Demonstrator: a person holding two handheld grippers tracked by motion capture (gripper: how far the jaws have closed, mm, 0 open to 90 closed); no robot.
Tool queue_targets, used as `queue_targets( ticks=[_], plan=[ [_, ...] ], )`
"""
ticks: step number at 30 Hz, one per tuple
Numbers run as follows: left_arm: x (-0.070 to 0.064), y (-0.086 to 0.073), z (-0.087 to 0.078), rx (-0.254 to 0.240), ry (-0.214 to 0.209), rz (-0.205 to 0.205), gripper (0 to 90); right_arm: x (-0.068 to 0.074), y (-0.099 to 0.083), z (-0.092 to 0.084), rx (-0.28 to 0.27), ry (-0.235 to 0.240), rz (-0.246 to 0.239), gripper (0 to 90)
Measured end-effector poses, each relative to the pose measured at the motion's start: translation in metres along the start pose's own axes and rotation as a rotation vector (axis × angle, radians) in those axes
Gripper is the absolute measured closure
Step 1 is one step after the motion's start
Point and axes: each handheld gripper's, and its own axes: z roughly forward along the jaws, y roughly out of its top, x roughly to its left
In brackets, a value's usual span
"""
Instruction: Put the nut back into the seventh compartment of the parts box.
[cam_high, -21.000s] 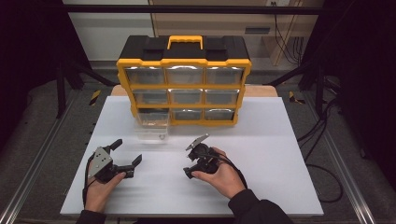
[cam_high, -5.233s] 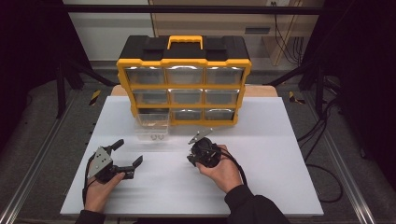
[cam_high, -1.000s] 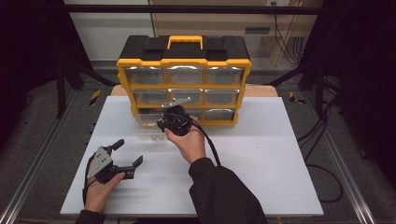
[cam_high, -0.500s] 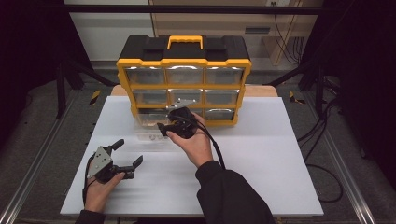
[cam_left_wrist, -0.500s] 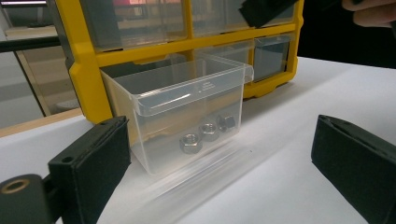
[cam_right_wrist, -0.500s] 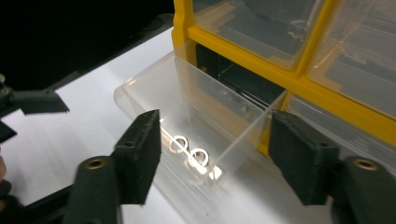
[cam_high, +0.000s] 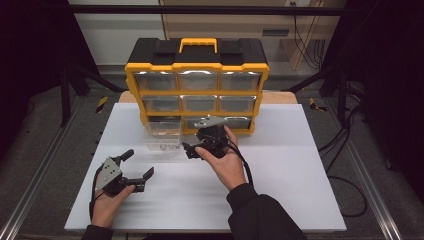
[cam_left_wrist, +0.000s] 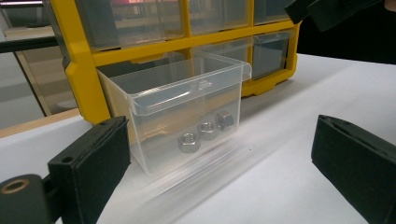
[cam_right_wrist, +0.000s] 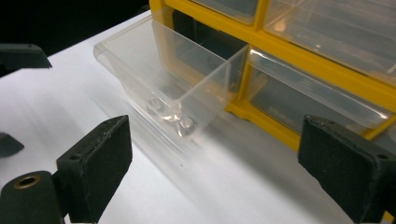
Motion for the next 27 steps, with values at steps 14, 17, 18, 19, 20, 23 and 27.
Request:
queue_targets(
  ticks=[14,17,18,19,20,23,27],
  plan=[
    [0.0,0.0,0.001,0.0,0.001,0.002,4.2,-0.017,-0.021,-0.026,-0.004,0.012,0.022,9.4],
    [-0.002,0.001,0.001,-0.001,-0.004,0.009,4.2,-0.02,-0.027,-0.03,-0.03,0.001,-0.012,8.6],
    [-0.003,0.001,0.001,0.002,-0.004,0.014,4.2,-0.02,-0.029,-0.032,-0.037,-0.001,-0.016,8.2],
    [-0.004,0.001,0.002,0.005,-0.006,0.013,4.2,-0.021,-0.031,-0.033,-0.047,-0.004,-0.017,7.8],
    [-0.004,0.001,0.002,0.005,-0.007,0.016,4.2,-0.022,-0.033,-0.036,-0.064,-0.014,-0.019,7.9],
    [-0.005,0.001,0.002,0.008,-0.01,0.024,4.2,-0.024,-0.04,-0.041,-0.105,-0.042,-0.038,8.3],
    [-0.006,0.001,0.002,0.012,-0.011,0.029,4.2,-0.027,-0.049,-0.048,-0.15,-0.062,-0.056,8.3]
  ],
)
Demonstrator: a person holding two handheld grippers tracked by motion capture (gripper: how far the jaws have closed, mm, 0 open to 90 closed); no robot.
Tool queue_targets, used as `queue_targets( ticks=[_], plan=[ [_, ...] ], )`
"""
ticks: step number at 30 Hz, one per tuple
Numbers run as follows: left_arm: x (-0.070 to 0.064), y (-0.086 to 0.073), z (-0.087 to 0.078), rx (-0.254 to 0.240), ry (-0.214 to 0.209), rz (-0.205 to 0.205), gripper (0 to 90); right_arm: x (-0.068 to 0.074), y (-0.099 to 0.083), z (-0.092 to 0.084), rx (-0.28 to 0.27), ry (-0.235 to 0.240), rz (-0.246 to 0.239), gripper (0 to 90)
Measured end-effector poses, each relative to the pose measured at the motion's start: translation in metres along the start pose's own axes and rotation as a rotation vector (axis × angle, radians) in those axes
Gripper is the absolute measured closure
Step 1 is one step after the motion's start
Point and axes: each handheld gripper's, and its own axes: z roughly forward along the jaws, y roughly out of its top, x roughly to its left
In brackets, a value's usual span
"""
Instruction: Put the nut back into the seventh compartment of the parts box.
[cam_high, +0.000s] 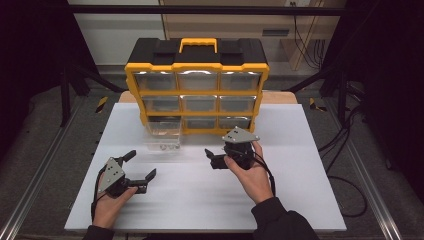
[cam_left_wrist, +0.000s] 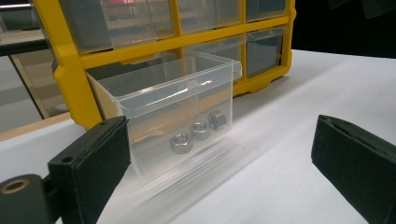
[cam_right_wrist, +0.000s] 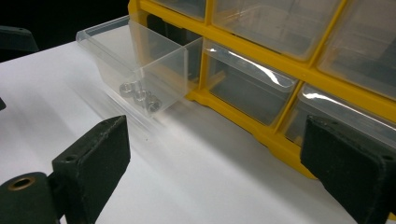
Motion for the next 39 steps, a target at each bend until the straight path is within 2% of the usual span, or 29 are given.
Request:
queue_targets(
  ticks=[4,9,11,18,26,27,39],
  plan=[
    [-0.001,0.0,0.0,0.002,-0.003,0.001,4.2,-0.007,-0.006,-0.007,-0.02,-0.003,-0.007,8.7],
    [-0.002,0.0,0.001,0.003,-0.002,0.003,4.2,-0.017,-0.016,-0.016,-0.053,-0.002,0.016,11.0],
    [-0.003,0.0,0.001,0.01,-0.004,0.015,4.2,-0.021,-0.021,-0.02,-0.064,-0.013,0.012,12.1],
    [-0.004,0.0,0.001,0.017,-0.004,0.02,4.2,-0.033,-0.035,-0.033,-0.091,-0.017,0.056,6.2],
    [-0.005,0.0,0.002,0.021,-0.008,0.016,4.2,-0.046,-0.05,-0.046,-0.113,-0.059,0.078,5.6],
    [-0.005,0.0,0.002,0.021,-0.008,0.015,4.2,-0.047,-0.052,-0.048,-0.117,-0.059,0.095,5.7],
    [-0.005,0.0,0.002,0.026,-0.007,0.011,4.2,-0.065,-0.067,-0.07,-0.16,-0.111,0.104,5.0]
  ],
)
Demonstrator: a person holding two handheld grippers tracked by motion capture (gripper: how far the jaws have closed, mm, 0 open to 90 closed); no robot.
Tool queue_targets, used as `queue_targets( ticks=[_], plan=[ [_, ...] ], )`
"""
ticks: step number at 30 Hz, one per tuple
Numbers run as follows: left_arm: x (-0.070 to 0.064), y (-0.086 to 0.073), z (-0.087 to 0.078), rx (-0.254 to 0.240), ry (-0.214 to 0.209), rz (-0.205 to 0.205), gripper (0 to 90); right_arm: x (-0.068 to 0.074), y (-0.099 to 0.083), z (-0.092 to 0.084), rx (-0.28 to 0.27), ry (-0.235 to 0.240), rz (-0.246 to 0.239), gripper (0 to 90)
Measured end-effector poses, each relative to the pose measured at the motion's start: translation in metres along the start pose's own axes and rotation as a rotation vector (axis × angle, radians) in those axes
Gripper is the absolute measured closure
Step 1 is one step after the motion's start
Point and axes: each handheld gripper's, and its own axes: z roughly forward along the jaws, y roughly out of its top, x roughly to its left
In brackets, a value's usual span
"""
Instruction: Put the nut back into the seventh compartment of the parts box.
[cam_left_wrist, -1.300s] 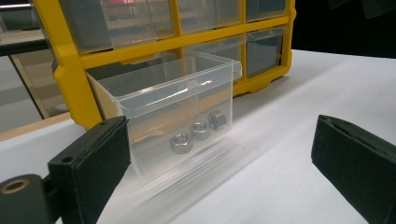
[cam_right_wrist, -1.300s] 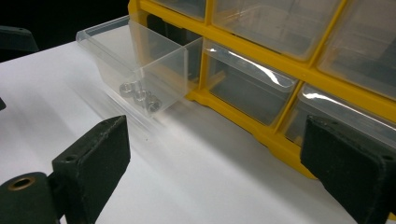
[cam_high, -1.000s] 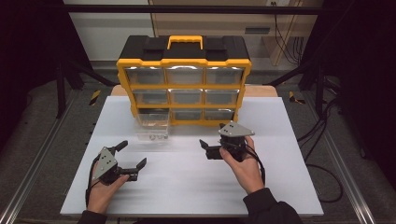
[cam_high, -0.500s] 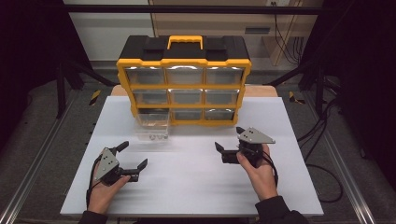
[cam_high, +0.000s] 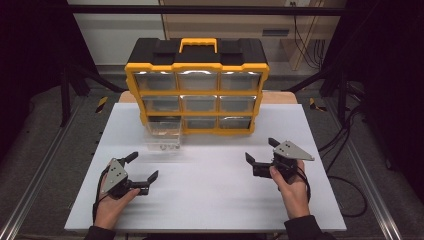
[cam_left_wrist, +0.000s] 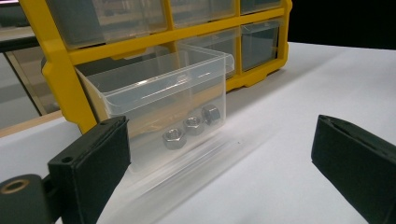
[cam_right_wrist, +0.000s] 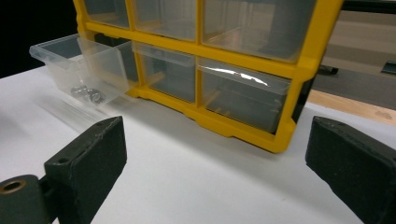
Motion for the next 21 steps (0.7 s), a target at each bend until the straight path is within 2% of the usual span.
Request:
queue_targets(
  ticks=[3,10,21],
  plan=[
    [0.0,0.0,0.0,0.003,-0.002,-0.003,4.2,-0.004,-0.003,-0.005,-0.003,-0.008,-0.005,5.0],
    [-0.001,0.0,0.001,0.001,0.0,-0.012,4.2,-0.013,-0.012,-0.016,-0.014,-0.03,0.016,7.0],
    [0.0,-0.001,0.0,0.004,0.013,-0.014,4.2,-0.024,-0.024,-0.028,-0.021,-0.035,0.049,4.9]
  ],
)
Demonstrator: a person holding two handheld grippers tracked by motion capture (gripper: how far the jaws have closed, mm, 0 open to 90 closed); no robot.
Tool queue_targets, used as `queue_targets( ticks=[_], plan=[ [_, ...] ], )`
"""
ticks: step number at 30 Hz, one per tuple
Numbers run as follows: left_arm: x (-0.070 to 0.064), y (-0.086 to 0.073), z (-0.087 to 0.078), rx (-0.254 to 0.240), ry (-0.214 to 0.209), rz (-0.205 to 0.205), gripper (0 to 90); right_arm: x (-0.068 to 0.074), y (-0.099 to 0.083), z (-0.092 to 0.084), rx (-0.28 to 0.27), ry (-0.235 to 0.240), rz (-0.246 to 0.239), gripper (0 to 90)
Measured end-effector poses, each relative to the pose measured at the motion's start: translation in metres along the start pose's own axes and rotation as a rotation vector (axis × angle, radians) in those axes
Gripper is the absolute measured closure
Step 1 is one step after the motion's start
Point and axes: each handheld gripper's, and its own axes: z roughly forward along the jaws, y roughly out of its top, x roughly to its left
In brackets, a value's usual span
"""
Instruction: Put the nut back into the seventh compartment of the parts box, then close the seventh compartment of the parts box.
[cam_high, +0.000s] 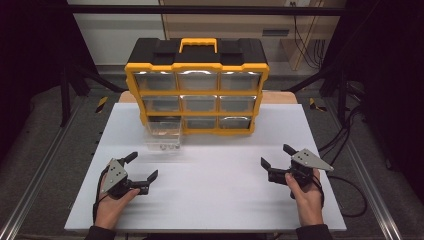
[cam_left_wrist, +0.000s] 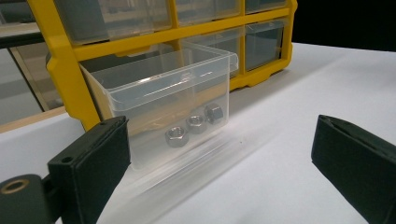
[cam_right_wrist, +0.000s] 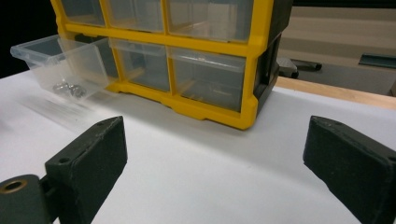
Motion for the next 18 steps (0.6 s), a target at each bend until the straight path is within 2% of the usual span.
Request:
queue_targets(
  ticks=[5,11,14,17,18],
  plan=[
    [-0.001,0.0,0.001,0.003,-0.002,0.0,4.2,-0.003,-0.009,-0.003,0.003,0.0,-0.003,3.9],
    [-0.002,0.002,0.001,0.003,-0.003,-0.014,5.1,0.001,-0.019,-0.006,0.018,0.012,-0.022,4.4],
    [-0.003,0.002,0.002,0.012,-0.006,-0.03,6.0,0.002,-0.022,-0.006,0.017,0.017,-0.045,4.5],
    [-0.003,0.005,0.003,0.016,0.006,-0.057,9.6,0.004,-0.025,-0.007,0.011,0.029,-0.035,4.8],
    [-0.003,0.006,0.003,0.019,0.011,-0.066,11.0,0.004,-0.025,-0.007,0.01,0.027,-0.047,4.9]
  ],
)
